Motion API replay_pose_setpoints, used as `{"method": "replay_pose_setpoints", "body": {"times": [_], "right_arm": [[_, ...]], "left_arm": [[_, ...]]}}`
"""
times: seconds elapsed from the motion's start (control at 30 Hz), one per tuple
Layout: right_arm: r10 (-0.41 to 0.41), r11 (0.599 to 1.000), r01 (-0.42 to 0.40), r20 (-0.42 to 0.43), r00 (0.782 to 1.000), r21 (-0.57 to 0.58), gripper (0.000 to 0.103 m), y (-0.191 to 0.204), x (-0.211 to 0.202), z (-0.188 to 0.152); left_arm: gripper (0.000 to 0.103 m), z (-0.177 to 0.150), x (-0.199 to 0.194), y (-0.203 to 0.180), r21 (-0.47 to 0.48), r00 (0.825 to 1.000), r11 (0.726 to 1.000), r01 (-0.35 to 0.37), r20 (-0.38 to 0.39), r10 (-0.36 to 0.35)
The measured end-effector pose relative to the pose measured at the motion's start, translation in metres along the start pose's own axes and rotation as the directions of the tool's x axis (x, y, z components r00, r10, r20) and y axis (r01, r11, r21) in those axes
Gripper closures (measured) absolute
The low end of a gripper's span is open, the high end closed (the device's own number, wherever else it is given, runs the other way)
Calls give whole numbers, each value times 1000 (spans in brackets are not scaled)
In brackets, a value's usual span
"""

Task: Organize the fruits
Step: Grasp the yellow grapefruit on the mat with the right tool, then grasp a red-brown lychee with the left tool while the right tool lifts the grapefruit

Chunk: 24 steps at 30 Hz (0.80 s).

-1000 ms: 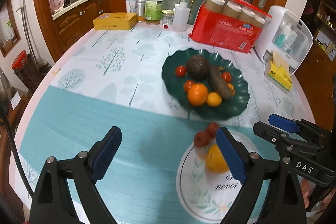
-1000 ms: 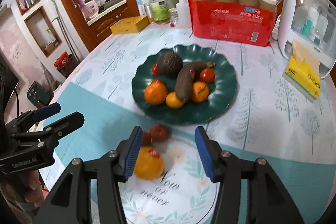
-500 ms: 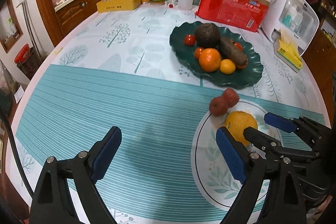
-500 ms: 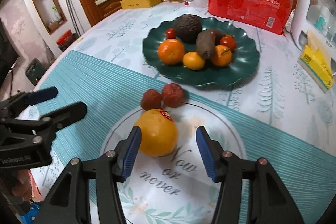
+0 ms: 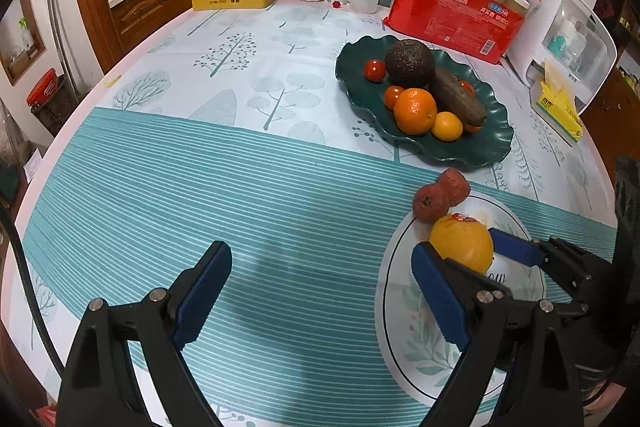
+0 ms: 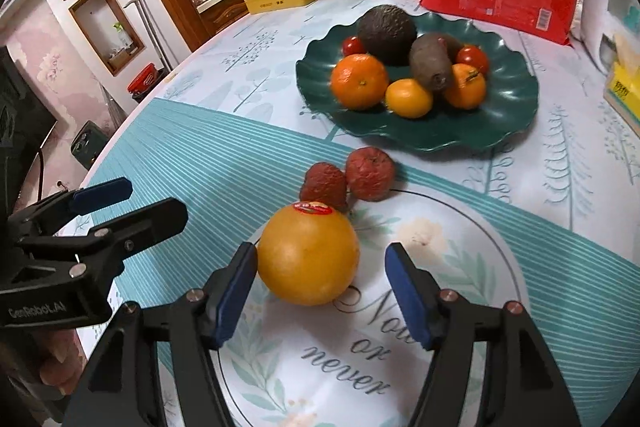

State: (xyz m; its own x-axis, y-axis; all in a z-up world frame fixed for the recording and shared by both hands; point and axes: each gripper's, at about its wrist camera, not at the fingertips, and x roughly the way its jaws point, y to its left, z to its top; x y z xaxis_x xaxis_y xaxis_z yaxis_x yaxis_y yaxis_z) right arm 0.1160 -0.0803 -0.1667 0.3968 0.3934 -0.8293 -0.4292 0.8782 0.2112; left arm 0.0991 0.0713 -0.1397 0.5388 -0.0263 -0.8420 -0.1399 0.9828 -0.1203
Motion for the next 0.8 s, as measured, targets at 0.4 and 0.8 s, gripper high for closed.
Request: {"method": "replay_pose_setpoints", "body": {"times": [0.4,0.8], "right_arm": [[-37,999,36,15,999,21,51,-12,-5,-7],[-123,983,117,36,992,143,51,-51,-26,-22]], "left_arm": [[12,18,21,-24,51,997,996,70,-35,-68],[17,25,61,-76,201,992,973,116,-73,-103]]}}
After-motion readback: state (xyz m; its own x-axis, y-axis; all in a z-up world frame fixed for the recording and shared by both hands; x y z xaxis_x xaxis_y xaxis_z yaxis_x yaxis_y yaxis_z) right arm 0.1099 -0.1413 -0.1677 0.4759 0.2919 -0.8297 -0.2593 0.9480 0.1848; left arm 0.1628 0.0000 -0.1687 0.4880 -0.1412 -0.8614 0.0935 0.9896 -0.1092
